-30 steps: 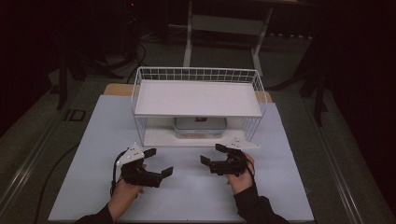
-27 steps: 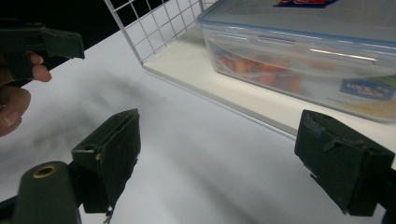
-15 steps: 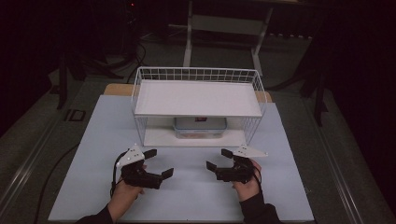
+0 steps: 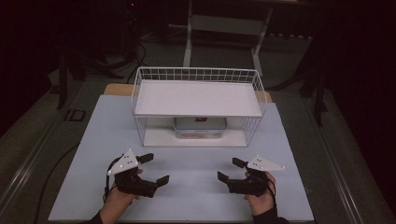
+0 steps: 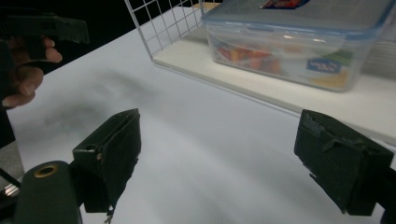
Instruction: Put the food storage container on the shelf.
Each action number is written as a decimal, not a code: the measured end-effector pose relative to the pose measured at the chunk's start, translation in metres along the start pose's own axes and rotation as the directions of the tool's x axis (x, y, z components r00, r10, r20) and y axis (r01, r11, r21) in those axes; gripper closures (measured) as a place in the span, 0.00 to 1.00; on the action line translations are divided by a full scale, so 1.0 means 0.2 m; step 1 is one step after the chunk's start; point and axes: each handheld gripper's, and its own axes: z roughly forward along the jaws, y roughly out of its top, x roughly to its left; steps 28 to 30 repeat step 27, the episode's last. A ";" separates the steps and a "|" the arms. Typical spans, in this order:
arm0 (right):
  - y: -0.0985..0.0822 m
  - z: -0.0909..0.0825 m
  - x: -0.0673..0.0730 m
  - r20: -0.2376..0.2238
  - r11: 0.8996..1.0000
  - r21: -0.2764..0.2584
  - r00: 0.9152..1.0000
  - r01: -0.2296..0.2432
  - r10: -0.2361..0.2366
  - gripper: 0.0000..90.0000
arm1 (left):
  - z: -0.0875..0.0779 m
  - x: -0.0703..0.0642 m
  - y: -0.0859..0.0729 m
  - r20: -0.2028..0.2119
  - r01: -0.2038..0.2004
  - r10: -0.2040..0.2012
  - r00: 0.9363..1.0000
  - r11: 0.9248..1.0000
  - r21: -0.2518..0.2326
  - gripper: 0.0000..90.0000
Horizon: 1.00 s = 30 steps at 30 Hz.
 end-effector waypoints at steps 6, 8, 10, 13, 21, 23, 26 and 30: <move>-0.05 -0.10 0.00 0.028 0.999 0.003 0.999 -0.039 0.039 0.17 | -0.05 0.00 -0.02 0.007 0.001 -0.001 1.000 1.000 0.002 0.00; -0.07 -0.12 0.00 0.037 0.999 0.017 0.999 -0.039 0.039 0.17 | -0.07 -0.01 -0.03 0.011 0.000 0.000 1.000 1.000 0.002 0.00; -0.08 -0.13 0.00 0.043 0.999 0.024 0.998 -0.037 0.036 0.17 | -0.08 -0.01 -0.04 0.005 -0.004 0.004 1.000 1.000 0.009 0.00; -0.09 -0.15 -0.01 0.077 0.999 0.042 0.997 -0.007 0.004 0.17 | -0.10 0.00 -0.06 0.002 -0.002 0.002 1.000 1.000 0.008 0.00; -0.11 -0.15 -0.04 0.096 0.999 0.047 0.995 0.008 -0.012 0.18 | -0.08 0.02 -0.09 -0.010 -0.008 0.009 1.000 1.000 0.030 0.00; -0.11 -0.14 -0.03 0.089 0.999 0.052 0.996 0.014 -0.019 0.18 | -0.08 0.02 -0.10 -0.014 -0.010 0.011 1.000 0.999 0.038 0.00; -0.10 -0.14 -0.03 0.086 0.998 0.059 0.996 0.024 -0.029 0.18 | -0.07 0.03 -0.10 -0.014 -0.004 0.004 1.000 0.999 0.038 0.00; -0.10 -0.14 -0.02 0.087 0.998 0.060 0.996 0.026 -0.031 0.18 | -0.07 0.03 -0.10 -0.013 -0.003 0.004 1.000 0.999 0.036 0.00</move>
